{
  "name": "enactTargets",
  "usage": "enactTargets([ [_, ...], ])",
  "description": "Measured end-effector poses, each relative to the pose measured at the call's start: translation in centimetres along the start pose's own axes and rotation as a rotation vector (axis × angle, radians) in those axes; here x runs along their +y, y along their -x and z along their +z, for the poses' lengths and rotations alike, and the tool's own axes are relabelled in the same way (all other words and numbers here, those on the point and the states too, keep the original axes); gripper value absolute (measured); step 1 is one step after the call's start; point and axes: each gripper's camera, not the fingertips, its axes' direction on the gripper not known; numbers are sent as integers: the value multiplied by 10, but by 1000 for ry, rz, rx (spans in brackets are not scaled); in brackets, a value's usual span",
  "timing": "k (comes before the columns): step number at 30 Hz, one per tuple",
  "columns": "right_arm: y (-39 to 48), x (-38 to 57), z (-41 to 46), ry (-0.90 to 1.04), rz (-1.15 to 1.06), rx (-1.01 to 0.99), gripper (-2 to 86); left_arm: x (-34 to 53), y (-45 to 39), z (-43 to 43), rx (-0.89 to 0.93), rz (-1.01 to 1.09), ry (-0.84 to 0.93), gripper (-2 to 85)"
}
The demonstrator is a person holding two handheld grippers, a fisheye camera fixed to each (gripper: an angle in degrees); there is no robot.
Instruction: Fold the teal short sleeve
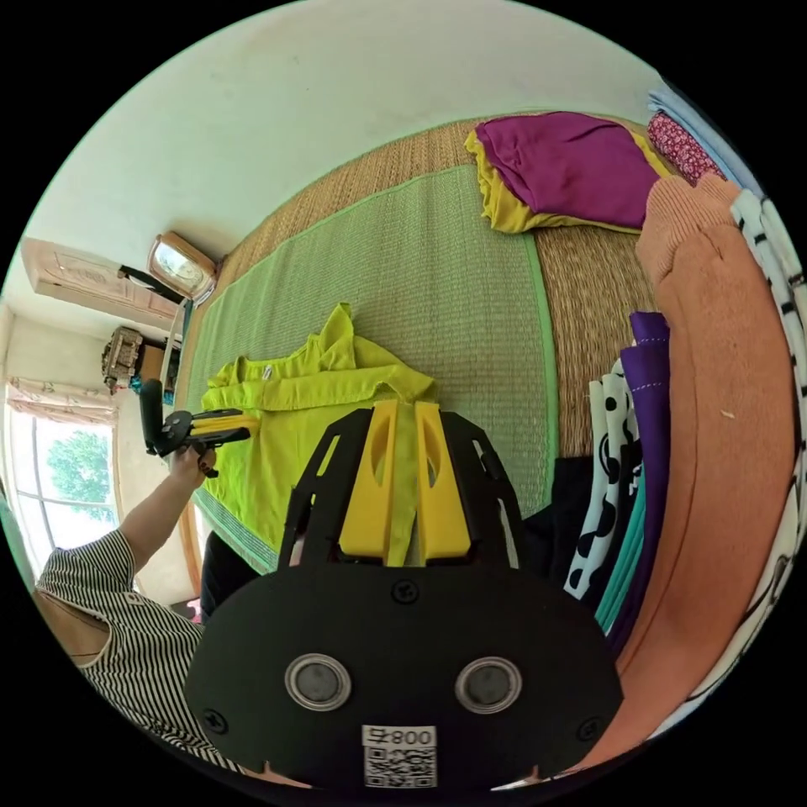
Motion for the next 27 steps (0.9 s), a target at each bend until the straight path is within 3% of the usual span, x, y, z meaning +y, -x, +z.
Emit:
enactTargets([
  [12,97,10,10,44,-227,108,31,-63,16,-38,-146,-61,-111,1],
  [20,142,-9,46,84,-340,150,7,-10,1,-47,-15,-66,-135,2],
  [27,174,-33,71,102,-388,119,2,14,12,-40,-40,-145,-104,2],
])
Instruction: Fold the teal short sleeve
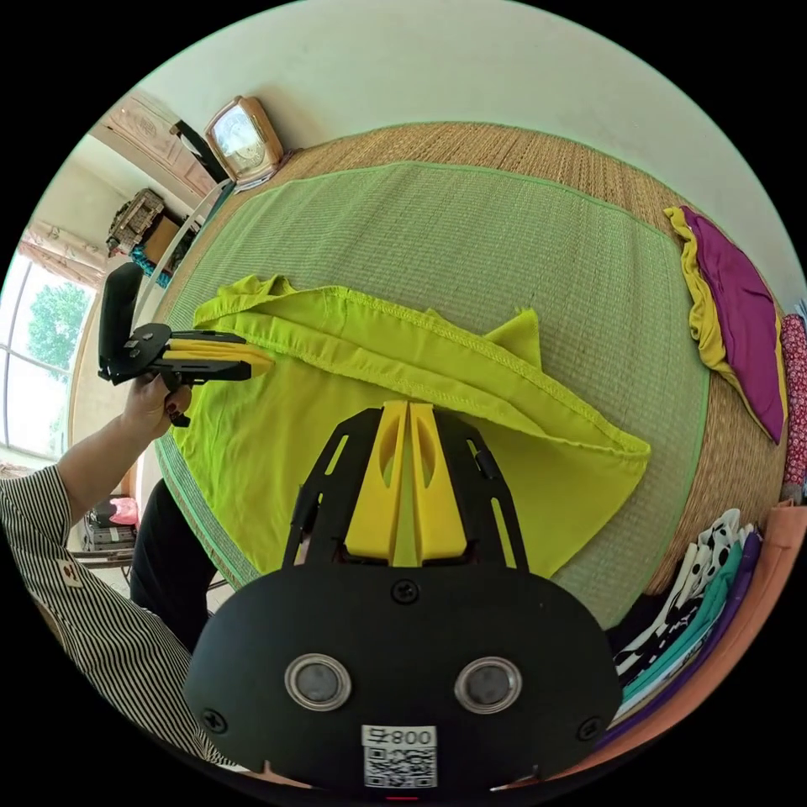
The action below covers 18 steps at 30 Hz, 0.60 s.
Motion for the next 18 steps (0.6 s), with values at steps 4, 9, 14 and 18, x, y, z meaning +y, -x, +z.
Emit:
enactTargets([
  [4,1,-17,2,-13,7,36,1,-10,9,-13,-105,-2,-35,1],
  [9,-3,-33,-10,-67,21,29,1,-4,12,-40,-140,-16,-133,1],
  [14,-7,-29,-4,-57,46,-7,1,40,-2,-40,-56,36,-87,1],
  [18,2,-7,-17,-107,35,2,1,62,17,-34,-186,-34,-20,1],
])
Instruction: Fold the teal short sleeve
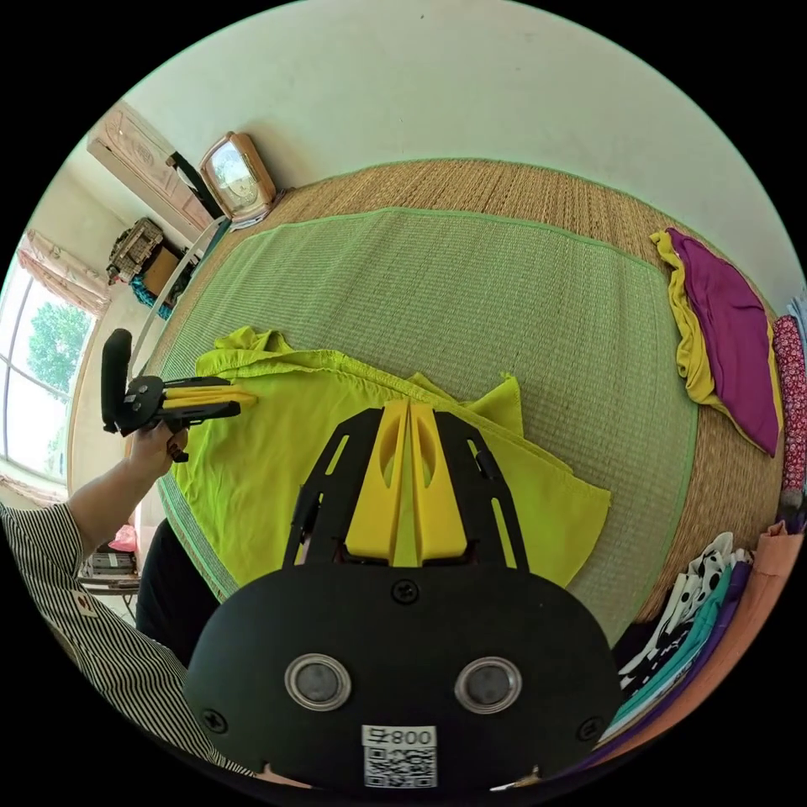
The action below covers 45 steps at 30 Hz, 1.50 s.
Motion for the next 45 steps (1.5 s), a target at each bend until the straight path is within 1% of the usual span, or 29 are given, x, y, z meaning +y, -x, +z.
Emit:
enactTargets([
  [3,1,19,-15,-40,3,8,1,5,29,-10,-35,-73,-40,1],
  [5,-3,31,-20,-50,15,0,1,4,48,-18,-92,-107,-56,1],
  [9,-7,57,-24,-41,31,12,1,9,62,-38,-144,-126,-102,1],
  [16,-34,85,-28,-65,118,51,2,72,72,-69,-177,-174,-187,1],
  [18,-49,91,-25,-70,158,67,2,85,79,-65,-185,-192,-167,1],
  [20,-60,92,-17,-48,199,96,2,95,101,-49,-165,-261,-83,1],
  [21,-66,93,-10,-31,215,93,2,98,108,-46,-158,-284,-69,1],
  [22,-69,93,-7,-25,226,87,2,104,121,-43,-143,-354,-76,1],
  [24,-76,96,-2,-20,249,52,2,116,136,-52,-83,-438,-163,1],
  [25,-76,97,-3,-30,249,52,2,124,142,-62,-50,-468,-235,1],
  [26,-76,98,-6,-45,248,60,2,131,145,-72,-36,-475,-292,1],
  [29,-78,101,-6,-52,243,62,1,146,142,-91,-13,-445,-372,2],
  [31,-82,104,-4,-52,246,50,1,153,137,-91,20,-393,-367,2],
  [33,-85,108,-5,-65,252,41,1,158,133,-83,8,-363,-312,2],
  [35,-84,112,-9,-88,252,39,1,161,136,-59,-12,-367,-188,2],
  [37,-84,116,-10,-98,257,63,1,165,143,-41,-11,-386,-111,2],
  [41,-97,124,-6,-83,283,59,0,181,149,-41,48,-444,-176,1],
  [43,-98,128,-8,-102,281,73,0,188,142,-48,28,-430,-215,1],
  [45,-105,129,3,-58,286,91,0,193,138,-47,23,-414,-206,1],
])
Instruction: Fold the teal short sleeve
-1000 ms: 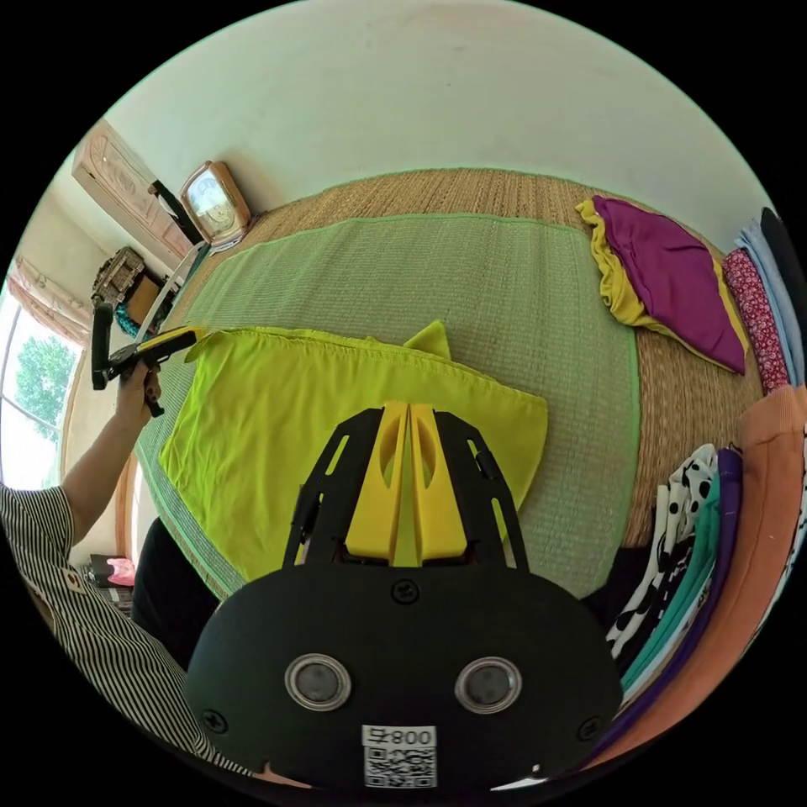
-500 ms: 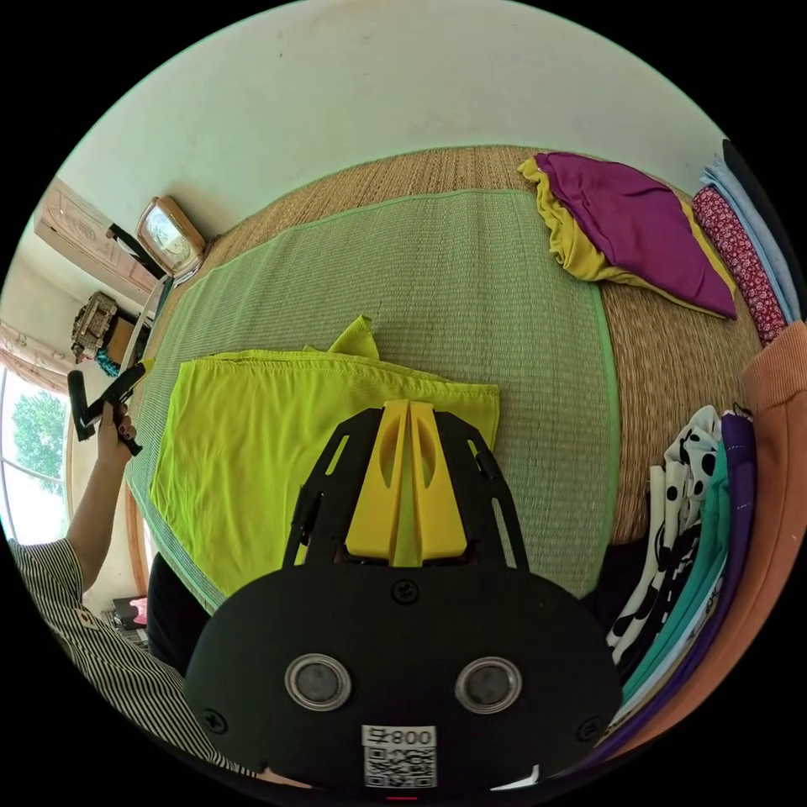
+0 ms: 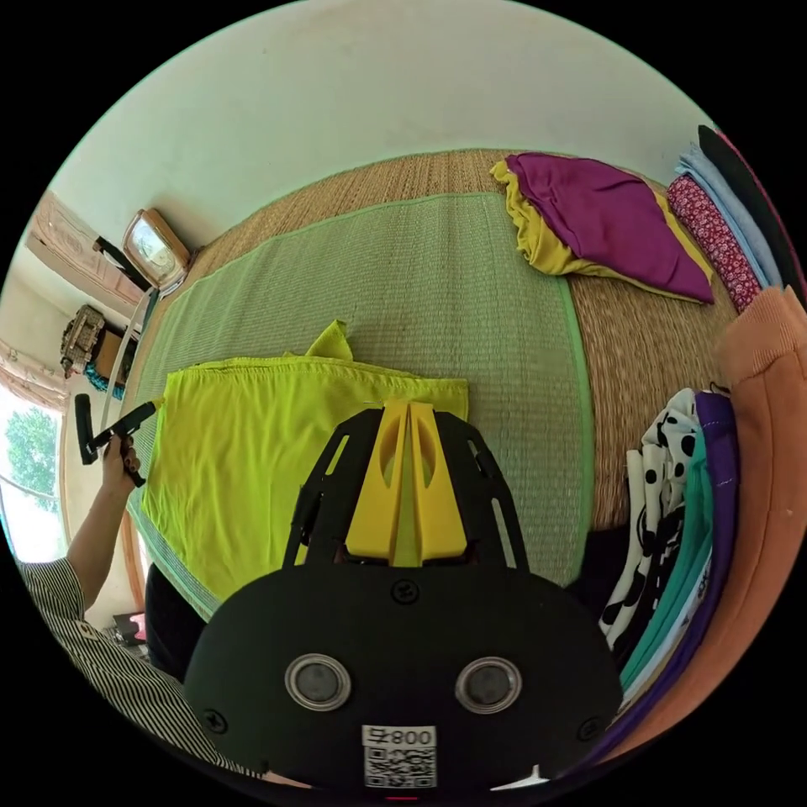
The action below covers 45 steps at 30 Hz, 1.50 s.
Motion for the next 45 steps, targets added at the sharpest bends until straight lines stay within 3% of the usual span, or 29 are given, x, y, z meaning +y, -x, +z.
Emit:
enactTargets([
  [3,-16,1,12,14,9,-69,1,8,6,15,-6,-7,110,1],
  [8,-23,16,-8,-1,-5,-76,1,45,7,-14,70,-61,23,1],
  [17,-32,149,-21,68,24,-278,2,157,-1,-20,137,-168,144,2],
  [20,-35,181,0,148,43,-235,2,172,-4,-8,117,-165,161,1],
  [24,-55,189,-6,85,119,-329,3,174,-14,-14,111,-198,127,1],
  [28,-60,200,-26,43,124,-257,8,185,-29,-22,66,-192,110,1],
  [31,-75,220,-25,47,180,-248,25,201,-27,1,47,-246,224,2],
  [34,-88,238,-23,51,231,-268,55,211,-39,-6,72,-282,154,2],
  [45,-109,255,21,72,289,-386,44,218,-169,36,223,-64,196,8],
])
